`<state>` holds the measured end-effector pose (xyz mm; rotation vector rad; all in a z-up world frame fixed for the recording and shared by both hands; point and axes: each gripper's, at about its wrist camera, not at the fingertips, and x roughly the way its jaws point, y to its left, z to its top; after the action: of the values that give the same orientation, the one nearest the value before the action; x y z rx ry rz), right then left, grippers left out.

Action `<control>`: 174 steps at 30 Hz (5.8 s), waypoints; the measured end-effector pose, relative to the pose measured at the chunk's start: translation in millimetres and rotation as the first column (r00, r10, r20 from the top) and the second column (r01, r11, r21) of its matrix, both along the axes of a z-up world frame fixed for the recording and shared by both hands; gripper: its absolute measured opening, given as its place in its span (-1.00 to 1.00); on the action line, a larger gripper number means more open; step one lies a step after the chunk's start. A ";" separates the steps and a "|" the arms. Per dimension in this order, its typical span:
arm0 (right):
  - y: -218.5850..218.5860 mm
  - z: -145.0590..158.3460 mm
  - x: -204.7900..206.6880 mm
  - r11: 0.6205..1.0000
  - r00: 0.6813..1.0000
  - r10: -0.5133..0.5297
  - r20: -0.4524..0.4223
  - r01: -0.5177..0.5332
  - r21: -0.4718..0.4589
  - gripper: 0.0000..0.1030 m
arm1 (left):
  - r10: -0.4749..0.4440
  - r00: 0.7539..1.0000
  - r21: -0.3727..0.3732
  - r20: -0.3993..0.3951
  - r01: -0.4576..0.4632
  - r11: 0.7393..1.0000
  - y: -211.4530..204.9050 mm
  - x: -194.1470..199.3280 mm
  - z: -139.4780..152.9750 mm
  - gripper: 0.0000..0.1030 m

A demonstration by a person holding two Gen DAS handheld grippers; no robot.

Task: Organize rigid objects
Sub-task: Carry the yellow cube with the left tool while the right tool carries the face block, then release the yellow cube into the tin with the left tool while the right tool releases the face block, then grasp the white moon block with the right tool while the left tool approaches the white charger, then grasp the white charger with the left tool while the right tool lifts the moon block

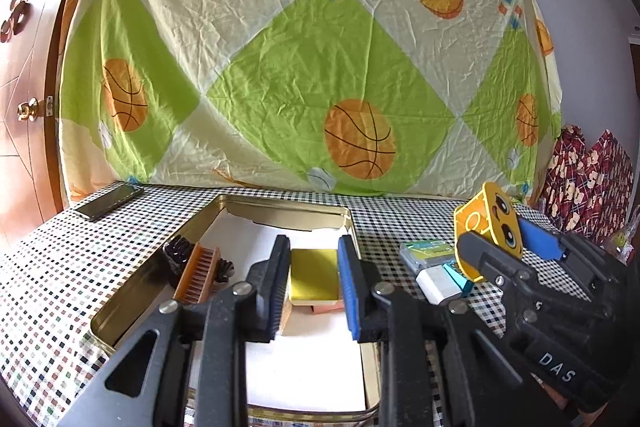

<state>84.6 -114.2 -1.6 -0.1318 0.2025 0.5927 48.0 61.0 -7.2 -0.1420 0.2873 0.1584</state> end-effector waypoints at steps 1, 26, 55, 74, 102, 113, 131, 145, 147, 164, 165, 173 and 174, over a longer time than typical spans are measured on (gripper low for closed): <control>1.6 -0.1 -0.3 1.000 1.000 0.002 0.000 -0.002 -0.001 0.05 | 0.003 1.000 -0.002 -0.001 -0.003 1.000 1.6 -0.3 -0.2 -0.55; 40.9 0.1 -10.6 0.998 0.998 0.066 0.012 -0.066 -0.024 0.05 | 0.061 0.998 -0.011 -0.012 -0.062 0.998 37.2 -8.4 -2.9 -0.55; 90.2 -1.6 -1.2 0.989 0.991 0.126 -0.047 -0.129 -0.073 0.05 | 0.106 0.990 0.016 -0.091 -0.105 0.994 73.3 3.6 -6.1 -0.55; 130.7 -9.3 67.8 0.973 0.948 0.139 -0.286 -0.184 -0.138 0.06 | 0.034 0.971 0.021 -0.236 -0.030 0.999 84.3 44.0 -13.7 -0.54; -92.5 -25.8 126.4 0.954 0.904 -0.298 -0.307 0.293 -0.063 0.51 | -0.138 0.969 0.109 -0.203 0.162 0.981 -62.7 62.8 -2.7 0.97; -111.1 -52.1 156.0 0.960 0.842 -0.280 -0.460 0.254 -0.119 0.27 | -0.191 0.919 0.097 -0.346 0.237 0.967 -108.9 106.0 -23.5 0.97; -102.0 -71.5 175.9 0.959 0.770 -0.277 -0.575 0.184 -0.215 -0.19 | -0.219 0.816 0.052 -0.535 0.291 0.955 -127.5 158.3 -51.6 0.44; -102.2 -63.8 167.7 0.957 0.800 -0.279 -0.531 0.189 -0.218 -0.34 | -0.270 0.819 -0.002 -0.507 0.312 0.950 -119.6 148.1 -49.0 -0.28; -104.6 -61.0 166.2 0.959 0.806 -0.277 -0.523 0.196 -0.206 -0.34 | -0.265 0.829 -0.006 -0.493 0.302 0.953 -116.4 145.1 -46.8 -0.28; -112.3 -40.6 142.5 0.963 0.876 -0.271 -0.400 0.246 -0.113 -0.34 | -0.219 0.923 0.033 -0.317 0.241 0.970 -104.8 112.6 -24.4 -0.28; -112.6 -38.9 140.3 0.963 0.881 -0.271 -0.388 0.250 -0.106 -0.34 | -0.218 0.927 0.035 -0.306 0.240 0.970 -104.8 110.7 -22.9 -0.28; -116.5 -27.5 124.7 0.963 0.914 -0.268 -0.306 0.265 -0.051 -0.34 | -0.198 0.950 0.064 -0.240 0.219 0.974 -105.3 99.7 -16.0 -0.28; -117.4 -26.0 122.4 0.963 0.918 -0.267 -0.294 0.266 -0.043 -0.34 | -0.197 0.953 0.067 -0.231 0.217 0.974 -105.6 97.9 -14.9 -0.28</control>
<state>207.0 -231.6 -27.7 -0.0144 0.5065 0.3364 145.8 -44.7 -22.1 -0.0017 0.5157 -0.0220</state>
